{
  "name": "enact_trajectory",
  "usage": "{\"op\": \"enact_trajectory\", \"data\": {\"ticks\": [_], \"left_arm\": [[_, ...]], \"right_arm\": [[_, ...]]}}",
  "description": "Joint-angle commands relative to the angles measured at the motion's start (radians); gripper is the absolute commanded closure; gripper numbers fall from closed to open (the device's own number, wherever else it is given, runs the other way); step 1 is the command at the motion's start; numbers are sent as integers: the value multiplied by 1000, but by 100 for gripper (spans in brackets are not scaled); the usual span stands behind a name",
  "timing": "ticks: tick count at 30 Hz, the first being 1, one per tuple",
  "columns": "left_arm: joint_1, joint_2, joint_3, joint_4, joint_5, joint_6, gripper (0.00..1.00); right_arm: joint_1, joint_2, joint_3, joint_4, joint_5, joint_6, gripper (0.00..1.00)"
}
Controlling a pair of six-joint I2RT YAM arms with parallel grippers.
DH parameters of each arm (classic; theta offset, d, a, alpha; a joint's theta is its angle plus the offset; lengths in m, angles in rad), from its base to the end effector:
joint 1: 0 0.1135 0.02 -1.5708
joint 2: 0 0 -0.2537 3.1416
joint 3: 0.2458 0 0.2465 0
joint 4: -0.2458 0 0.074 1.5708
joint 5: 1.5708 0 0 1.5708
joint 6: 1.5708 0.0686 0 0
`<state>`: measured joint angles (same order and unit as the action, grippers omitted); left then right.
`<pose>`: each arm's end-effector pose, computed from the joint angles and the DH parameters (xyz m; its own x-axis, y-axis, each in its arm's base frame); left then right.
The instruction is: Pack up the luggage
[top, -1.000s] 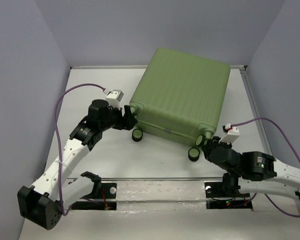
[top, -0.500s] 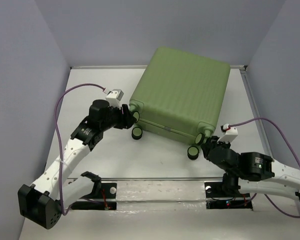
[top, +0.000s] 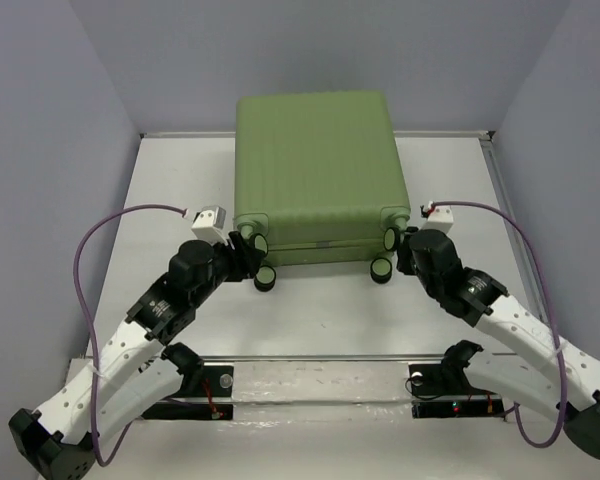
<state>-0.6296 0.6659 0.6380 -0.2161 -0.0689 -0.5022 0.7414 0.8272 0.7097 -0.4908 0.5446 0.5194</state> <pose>0.1639 -0.1136 0.2891 -0.4279 -0.2824 -0.8586 0.3736 0.8097 -0.4525 0.1727 0.1099 0.2560 -0.4970 0.1206 -0.8594 -0.0200 0.9884 0.1503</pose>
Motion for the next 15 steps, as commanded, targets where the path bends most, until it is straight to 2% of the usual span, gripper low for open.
{"op": "enact_trajectory", "data": {"ticks": [1,8,10,11,12,15], "left_arm": [[-107,-43,-9,122,277,-33,94],[-145,61,-34,369,369,-127,94],[-147,83,-21,438,370,-160,94],[-147,90,-11,460,370,-171,94],[-147,101,-3,484,357,-183,94],[-147,104,28,497,301,-193,94]], "right_arm": [[-98,95,57,348,-425,-192,93],[-278,197,198,356,-698,-306,93],[-290,185,191,357,-727,-309,88],[-290,140,174,357,-718,-305,77],[-290,109,121,359,-689,-280,50],[-290,-74,-11,400,-641,-207,17]]}}
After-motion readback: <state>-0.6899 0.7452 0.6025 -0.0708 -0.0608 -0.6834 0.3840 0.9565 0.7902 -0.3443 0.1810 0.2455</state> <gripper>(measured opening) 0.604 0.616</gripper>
